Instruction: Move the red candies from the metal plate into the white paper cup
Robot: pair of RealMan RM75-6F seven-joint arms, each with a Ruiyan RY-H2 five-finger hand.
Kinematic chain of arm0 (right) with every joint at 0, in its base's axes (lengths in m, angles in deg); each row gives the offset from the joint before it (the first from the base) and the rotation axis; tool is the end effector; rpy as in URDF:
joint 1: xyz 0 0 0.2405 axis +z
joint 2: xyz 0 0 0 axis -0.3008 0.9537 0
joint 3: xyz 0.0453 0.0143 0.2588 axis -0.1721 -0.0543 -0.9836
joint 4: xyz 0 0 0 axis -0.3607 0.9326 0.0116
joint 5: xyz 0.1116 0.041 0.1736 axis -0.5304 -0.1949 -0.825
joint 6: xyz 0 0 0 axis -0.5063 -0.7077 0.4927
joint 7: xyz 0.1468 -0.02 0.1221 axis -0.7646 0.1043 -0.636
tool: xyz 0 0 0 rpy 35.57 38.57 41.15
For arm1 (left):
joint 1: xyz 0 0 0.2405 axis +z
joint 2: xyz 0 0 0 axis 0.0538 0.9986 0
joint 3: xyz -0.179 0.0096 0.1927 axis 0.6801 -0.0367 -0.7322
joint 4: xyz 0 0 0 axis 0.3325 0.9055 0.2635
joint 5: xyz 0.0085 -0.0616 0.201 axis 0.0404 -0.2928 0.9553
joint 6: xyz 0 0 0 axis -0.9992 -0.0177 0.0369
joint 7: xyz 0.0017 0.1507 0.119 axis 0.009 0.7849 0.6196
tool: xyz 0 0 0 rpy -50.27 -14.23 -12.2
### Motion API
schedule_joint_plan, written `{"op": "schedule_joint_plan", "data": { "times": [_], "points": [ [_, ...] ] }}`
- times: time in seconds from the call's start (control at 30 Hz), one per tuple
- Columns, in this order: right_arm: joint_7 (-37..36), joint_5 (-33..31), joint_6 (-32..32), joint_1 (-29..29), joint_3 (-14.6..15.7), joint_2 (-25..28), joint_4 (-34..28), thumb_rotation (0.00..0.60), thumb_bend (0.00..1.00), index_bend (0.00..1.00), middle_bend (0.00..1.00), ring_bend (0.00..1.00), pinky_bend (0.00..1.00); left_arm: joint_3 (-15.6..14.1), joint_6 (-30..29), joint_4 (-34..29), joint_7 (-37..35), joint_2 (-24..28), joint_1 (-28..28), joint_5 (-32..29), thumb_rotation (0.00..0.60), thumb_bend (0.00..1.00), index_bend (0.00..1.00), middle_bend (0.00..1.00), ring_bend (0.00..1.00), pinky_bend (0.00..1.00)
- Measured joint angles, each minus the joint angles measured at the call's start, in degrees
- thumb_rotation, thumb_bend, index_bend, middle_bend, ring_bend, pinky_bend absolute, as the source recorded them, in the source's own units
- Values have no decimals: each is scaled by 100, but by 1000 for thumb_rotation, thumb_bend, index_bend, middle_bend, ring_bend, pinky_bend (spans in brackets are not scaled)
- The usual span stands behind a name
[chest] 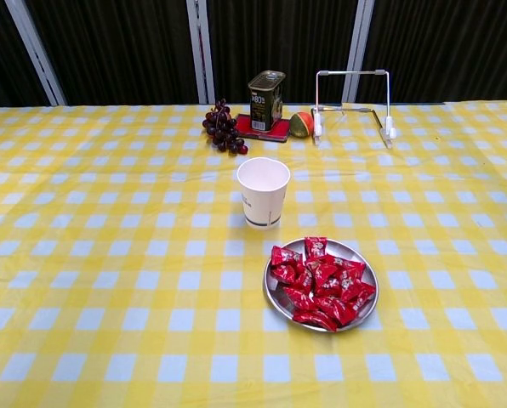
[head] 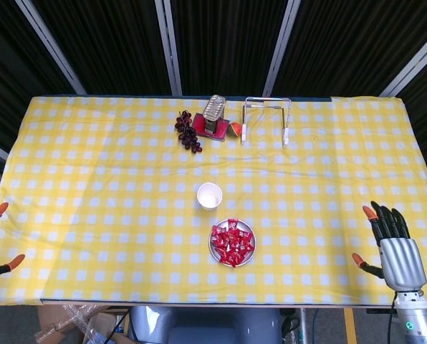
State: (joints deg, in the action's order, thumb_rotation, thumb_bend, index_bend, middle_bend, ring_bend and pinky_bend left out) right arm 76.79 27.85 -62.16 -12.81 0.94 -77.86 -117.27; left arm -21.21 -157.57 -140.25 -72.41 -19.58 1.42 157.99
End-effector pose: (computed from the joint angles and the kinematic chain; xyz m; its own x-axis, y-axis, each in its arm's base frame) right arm -0.2960 -0.2271 0.1413 0.3464 0.0182 0.9379 -0.9350 -0.0746 0.3467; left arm -0.3253 0.2071 0.1770 0.3814 -0.0198 0.9242 0.9244 0.0106 -0.3812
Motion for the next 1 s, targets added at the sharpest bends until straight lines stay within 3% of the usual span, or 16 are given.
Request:
{"op": "schedule_joint_plan", "data": {
  "times": [0.07,0.17,0.27,0.4,0.6,0.7,0.83,1.0],
  "points": [
    [-55,101,-29,3,20,23,-61,600,247,0,40,473,696,-7,16,-5,2,5,-5,3,600,34,0,0,0,0],
    [-144,277,-87,14,53,61,-200,600,247,0,112,611,820,-10,13,-12,-36,15,-1,3,600,33,0,0,0,0],
    [-168,347,-20,57,95,128,-437,600,247,0,161,671,874,-17,28,-19,-57,25,-4,8,600,33,0,0,0,0],
    [-3,366,298,197,127,216,-869,600,246,0,166,692,896,-41,61,-38,-41,33,-20,46,600,34,0,0,0,0],
    [818,137,1052,593,50,177,-1655,600,247,0,166,692,896,-61,84,-55,-79,56,-25,59,600,34,0,0,0,0],
    [1355,-181,1388,821,-65,15,-1970,600,247,0,179,692,897,-74,112,-58,-120,78,-31,62,600,34,0,0,0,0],
    [2044,-800,1748,1126,-246,-372,-2251,600,246,0,286,692,897,-89,132,-60,-193,105,-33,67,600,34,0,0,0,0],
    [2712,-1438,1993,1427,-400,-814,-2396,600,246,0,301,692,897,-117,191,-64,-308,158,-46,76,600,34,0,0,0,0]
  ]
}}
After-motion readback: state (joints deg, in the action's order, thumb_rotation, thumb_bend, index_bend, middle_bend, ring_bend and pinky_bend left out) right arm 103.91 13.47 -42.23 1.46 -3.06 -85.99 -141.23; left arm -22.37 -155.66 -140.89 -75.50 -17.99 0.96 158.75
